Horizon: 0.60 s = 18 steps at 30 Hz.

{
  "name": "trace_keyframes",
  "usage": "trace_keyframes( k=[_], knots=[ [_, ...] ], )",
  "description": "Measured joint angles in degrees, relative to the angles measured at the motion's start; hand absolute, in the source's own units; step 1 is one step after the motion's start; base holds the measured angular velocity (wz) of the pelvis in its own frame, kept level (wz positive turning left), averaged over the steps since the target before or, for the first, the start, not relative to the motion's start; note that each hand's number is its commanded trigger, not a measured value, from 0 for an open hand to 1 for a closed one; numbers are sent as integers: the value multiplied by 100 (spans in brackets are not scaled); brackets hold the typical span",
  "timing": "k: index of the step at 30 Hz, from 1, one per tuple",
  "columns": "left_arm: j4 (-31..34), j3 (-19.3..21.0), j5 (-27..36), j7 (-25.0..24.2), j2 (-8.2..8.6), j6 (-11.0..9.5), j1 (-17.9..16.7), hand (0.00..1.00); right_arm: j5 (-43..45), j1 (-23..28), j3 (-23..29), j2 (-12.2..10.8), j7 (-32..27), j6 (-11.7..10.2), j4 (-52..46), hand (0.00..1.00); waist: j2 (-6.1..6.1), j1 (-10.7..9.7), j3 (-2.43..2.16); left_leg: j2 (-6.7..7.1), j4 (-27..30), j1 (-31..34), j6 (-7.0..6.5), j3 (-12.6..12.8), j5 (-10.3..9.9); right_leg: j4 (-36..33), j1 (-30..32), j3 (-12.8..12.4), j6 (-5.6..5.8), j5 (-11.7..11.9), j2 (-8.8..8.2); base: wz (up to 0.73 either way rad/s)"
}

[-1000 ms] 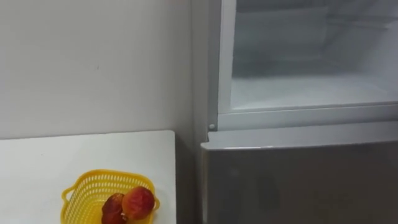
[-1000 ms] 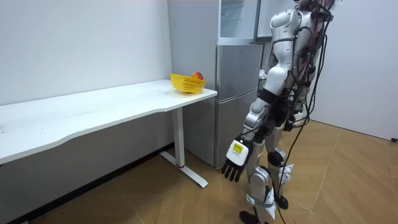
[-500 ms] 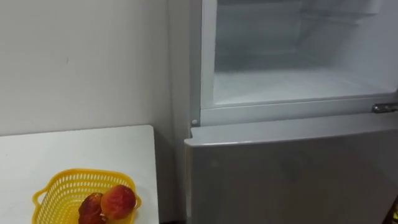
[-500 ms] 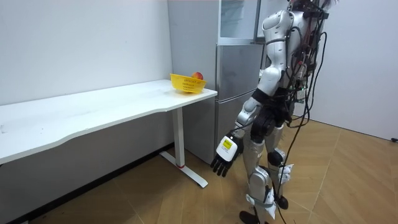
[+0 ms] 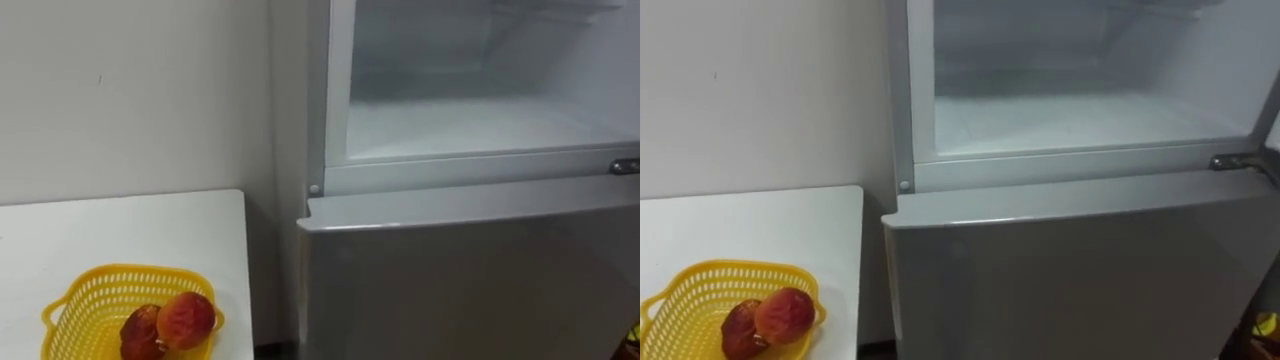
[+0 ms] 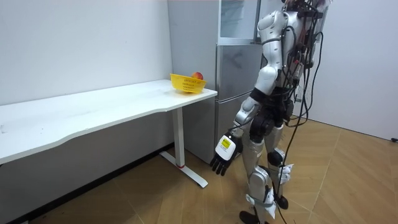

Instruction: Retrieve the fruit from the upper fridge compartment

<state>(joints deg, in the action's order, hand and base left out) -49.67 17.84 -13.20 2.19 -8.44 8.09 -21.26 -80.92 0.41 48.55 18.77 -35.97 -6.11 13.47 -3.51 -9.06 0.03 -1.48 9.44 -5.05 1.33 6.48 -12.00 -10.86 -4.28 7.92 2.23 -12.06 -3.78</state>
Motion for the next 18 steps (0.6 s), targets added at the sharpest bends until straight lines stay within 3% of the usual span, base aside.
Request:
trace_keyframes(
  k=[1,11,18],
  knots=[
    [-3,1,4,-6,24,-31,0,0,14,-30,4,0,70,-20,-106,0,20,-4,-17,-2,13,47,0,-3,0,-14,27,6,-5,8,1,0],
    [-241,-7,-51,-47,82,-152,-54,0,46,-267,-50,0,865,-14,-938,0,72,20,-11,-11,15,31,0,-5,1,-80,24,9,-10,14,-1,0],
    [-483,-115,-79,-50,80,-272,-94,0,29,-264,-437,-1,1368,-145,-1523,0,125,24,-9,-36,23,26,-1,-35,0,-122,13,48,-30,29,16,2]
  ],
)
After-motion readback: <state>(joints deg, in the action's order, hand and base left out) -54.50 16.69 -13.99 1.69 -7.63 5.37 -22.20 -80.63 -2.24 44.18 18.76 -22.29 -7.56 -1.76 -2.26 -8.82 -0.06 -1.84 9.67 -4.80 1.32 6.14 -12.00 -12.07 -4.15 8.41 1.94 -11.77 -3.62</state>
